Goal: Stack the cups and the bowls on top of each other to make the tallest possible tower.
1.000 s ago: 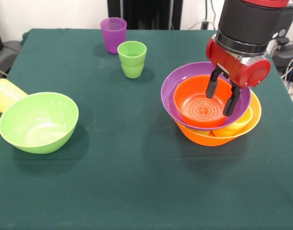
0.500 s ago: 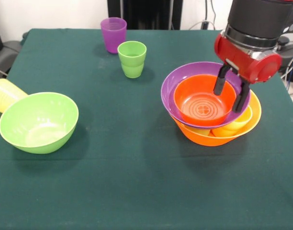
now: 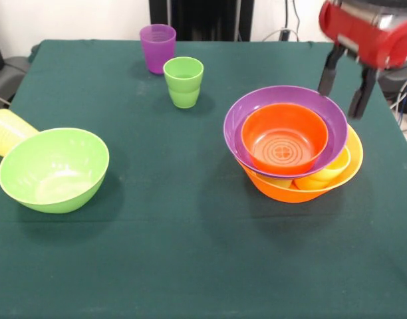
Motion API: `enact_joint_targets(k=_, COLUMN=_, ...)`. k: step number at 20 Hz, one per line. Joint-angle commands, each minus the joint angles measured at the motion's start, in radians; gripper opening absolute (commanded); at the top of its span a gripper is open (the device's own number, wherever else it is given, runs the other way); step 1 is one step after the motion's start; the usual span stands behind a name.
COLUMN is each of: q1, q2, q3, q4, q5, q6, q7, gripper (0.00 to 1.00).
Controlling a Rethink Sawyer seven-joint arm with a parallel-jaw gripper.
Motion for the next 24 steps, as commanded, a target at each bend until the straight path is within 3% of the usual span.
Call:
enact_joint_targets(k=1, q1=-0.078, q2=-0.134, q3=0.066, q4=0.11, q5=-0.028, q6=0.195, q7=-0.011, gripper=1.0)
enact_joint_targets(k=9, q1=-0.17, q2=-0.214, q3=0.094, q4=0.138, q5=-0.08, q6=0.249, q7=-0.15, gripper=1.0)
enact_joint_targets(k=15, q1=-0.265, q2=-0.223, q3=0.17, q4=0.206, q5=-0.116, q6=0.141, q7=-0.293, gripper=1.0)
enact_joint_targets(k=24, q1=-0.371, q2=-0.203, q3=0.27, q4=0.214, q5=-0.214, q6=0.04, q7=-0.39, gripper=1.0)
